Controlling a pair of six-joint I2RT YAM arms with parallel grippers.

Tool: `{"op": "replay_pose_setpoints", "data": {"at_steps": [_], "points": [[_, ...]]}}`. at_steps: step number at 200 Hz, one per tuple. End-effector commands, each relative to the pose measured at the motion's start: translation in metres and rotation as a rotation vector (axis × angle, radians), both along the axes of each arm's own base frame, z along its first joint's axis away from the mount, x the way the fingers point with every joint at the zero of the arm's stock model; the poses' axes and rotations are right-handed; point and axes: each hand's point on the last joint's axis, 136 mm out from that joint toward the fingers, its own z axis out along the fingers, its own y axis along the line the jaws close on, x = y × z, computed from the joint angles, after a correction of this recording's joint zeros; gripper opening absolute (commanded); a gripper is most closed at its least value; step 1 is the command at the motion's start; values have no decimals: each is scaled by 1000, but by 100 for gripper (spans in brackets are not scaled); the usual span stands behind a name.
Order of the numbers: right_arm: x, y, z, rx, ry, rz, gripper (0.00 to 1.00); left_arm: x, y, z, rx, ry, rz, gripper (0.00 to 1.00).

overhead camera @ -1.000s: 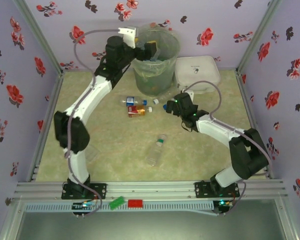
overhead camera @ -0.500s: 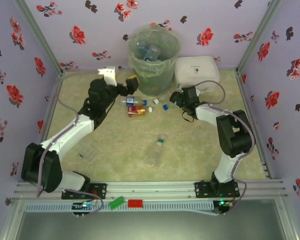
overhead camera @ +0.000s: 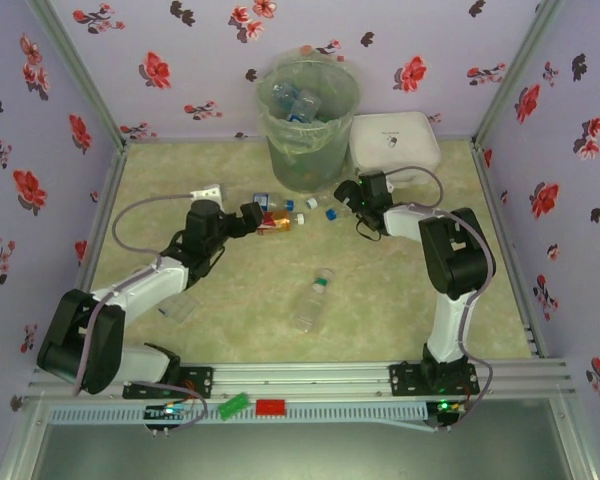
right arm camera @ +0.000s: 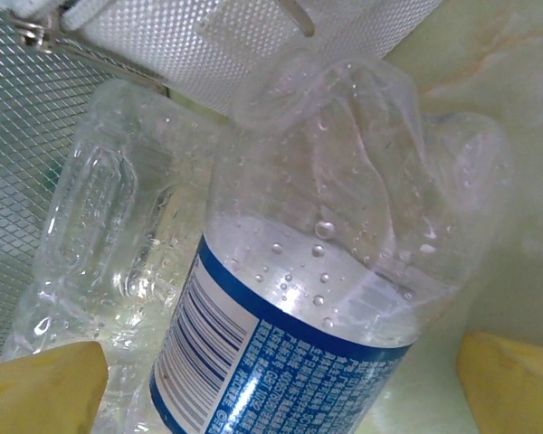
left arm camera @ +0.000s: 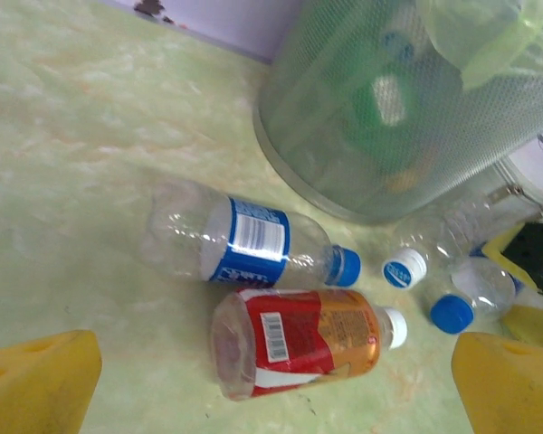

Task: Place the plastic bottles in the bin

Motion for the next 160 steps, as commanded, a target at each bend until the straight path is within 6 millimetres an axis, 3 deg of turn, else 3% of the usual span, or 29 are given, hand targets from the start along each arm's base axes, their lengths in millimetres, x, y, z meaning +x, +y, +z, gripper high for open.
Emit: {"op": "replay_pose_setpoints", "data": {"at_steps": [1,35,124,160], "points": [[1,-5,-8,13,22,-34,100,12,12,25,-35,-76,79,100],[-9,-16,-15,-47,65,-35,98,17,12,30,-45,-85,85,100],[-50,-46,-21,-173,131,-33,87,13,16,20,-73,-54,109,100],[-51,-51,-25,-176,139,-46,87,15,15,23,-84,-56,111,100]]}}
